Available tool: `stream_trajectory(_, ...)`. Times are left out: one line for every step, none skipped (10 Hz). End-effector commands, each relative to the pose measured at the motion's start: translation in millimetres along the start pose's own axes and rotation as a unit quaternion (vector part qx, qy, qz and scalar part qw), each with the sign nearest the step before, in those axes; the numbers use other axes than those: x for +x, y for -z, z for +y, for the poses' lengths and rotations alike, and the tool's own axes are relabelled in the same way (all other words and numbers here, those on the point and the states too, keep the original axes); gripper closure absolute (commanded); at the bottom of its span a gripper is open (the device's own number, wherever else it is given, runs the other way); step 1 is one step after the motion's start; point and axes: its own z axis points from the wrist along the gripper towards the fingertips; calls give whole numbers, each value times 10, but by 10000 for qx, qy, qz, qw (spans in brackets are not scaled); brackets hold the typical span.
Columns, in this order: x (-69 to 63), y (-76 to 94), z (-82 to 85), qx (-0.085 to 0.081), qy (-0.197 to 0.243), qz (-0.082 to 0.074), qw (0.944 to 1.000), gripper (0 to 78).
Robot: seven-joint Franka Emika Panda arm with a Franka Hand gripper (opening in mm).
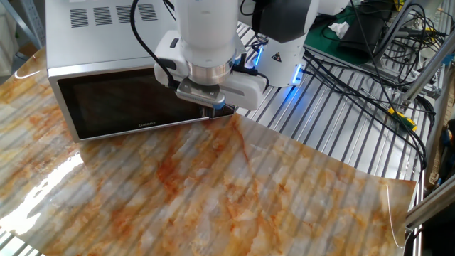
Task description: Open the microwave door
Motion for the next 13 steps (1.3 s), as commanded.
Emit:
stream_trajectory(10, 94, 4, 17, 75, -28, 10000, 776)
stream_trajectory(28, 120, 6, 46, 70, -18, 10000, 776)
stream_trajectory(28, 120, 5, 46, 70, -18, 10000, 776)
stream_trajectory(54, 121, 5, 50, 69, -20, 10000, 776)
stream_trajectory(66, 114, -5, 71, 66, -18, 10000, 776)
stream_trajectory(77, 107, -23, 61, 68, -35, 10000, 776)
stream_trajectory(87, 101, -40, 62, 68, -37, 10000, 776)
stream_trajectory(94, 97, -51, 59, 69, -37, 10000, 776)
stream_trajectory(94, 96, -52, 64, 30, -24, 10000, 776)
stream_trajectory(94, 96, -52, 61, 13, -26, 10000, 776)
stream_trajectory(94, 96, -52, 52, 23, -30, 10000, 776)
stream_trajectory(97, 95, -52, 41, 54, -26, 10000, 776)
stream_trajectory(98, 93, -52, 47, 62, -21, 10000, 776)
